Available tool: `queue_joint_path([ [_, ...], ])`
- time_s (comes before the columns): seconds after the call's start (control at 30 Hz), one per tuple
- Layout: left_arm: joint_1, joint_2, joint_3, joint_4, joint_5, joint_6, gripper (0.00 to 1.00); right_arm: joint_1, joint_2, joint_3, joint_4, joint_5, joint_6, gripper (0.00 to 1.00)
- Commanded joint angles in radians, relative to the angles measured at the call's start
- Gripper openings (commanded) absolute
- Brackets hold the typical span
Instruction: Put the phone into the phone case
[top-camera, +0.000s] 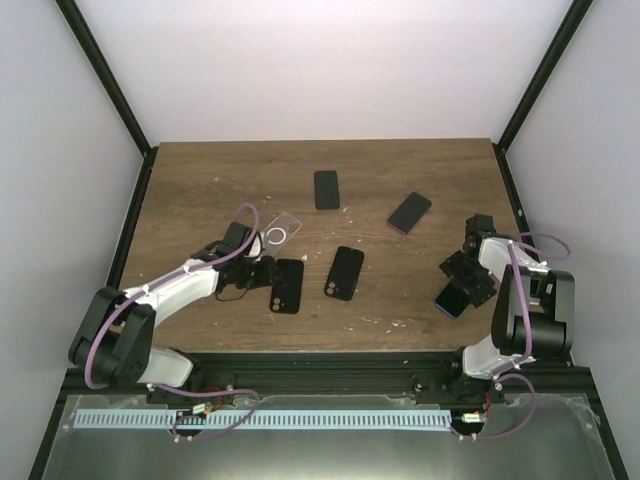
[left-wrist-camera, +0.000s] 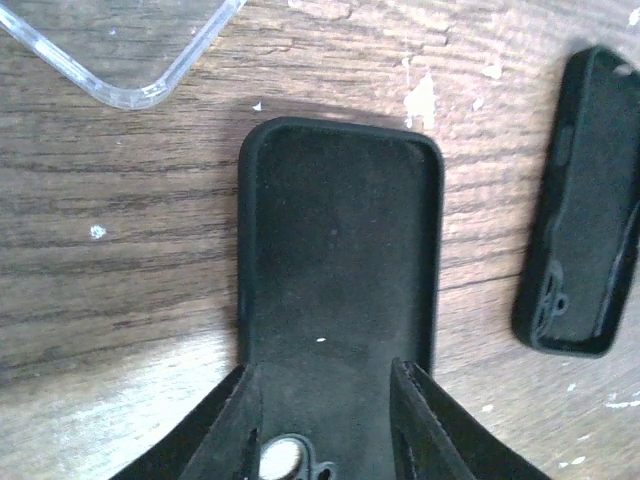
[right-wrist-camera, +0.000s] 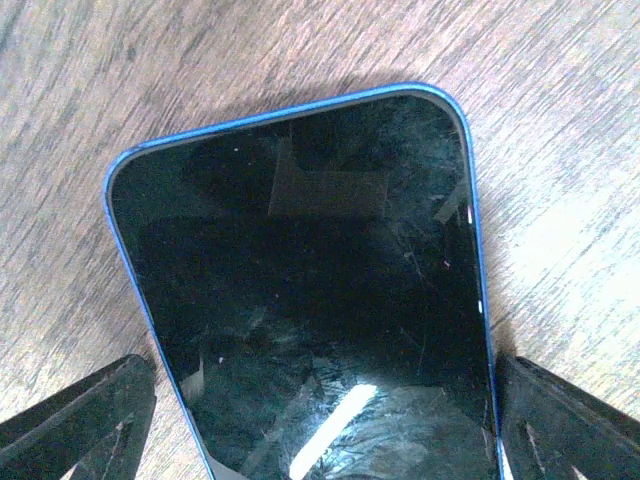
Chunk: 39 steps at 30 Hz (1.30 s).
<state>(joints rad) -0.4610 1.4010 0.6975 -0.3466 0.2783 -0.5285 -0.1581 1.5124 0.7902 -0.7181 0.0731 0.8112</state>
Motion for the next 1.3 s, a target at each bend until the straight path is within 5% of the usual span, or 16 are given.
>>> queue_joint_path([
  [0.0, -0.004, -0.044, 0.016, 0.001, 0.021, -0.017, 0.40, 0.038, 0.035, 0.000, 0.014, -0.034, -0.009, 0.93],
  [0.43, -0.003, -0.094, -0.006, -0.007, -0.006, -0.043, 0.52, 0.146, -0.005, 0.023, -0.017, -0.078, 0.068, 0.99],
  [0.7, -0.004, -0.101, -0.006, -0.023, -0.025, -0.039, 0.68, 0.145, -0.015, 0.015, -0.087, -0.064, 0.198, 0.92],
  [1.0, -0.001, -0.057, -0.018, -0.024, -0.098, -0.044, 0.67, 0.144, 0.035, 0.050, -0.102, -0.043, 0.231, 0.87],
  [1.27, 0.004, 0.065, -0.013, 0.090, 0.005, -0.040, 0.67, 0.147, 0.038, 0.017, -0.037, -0.029, 0.147, 0.81],
])
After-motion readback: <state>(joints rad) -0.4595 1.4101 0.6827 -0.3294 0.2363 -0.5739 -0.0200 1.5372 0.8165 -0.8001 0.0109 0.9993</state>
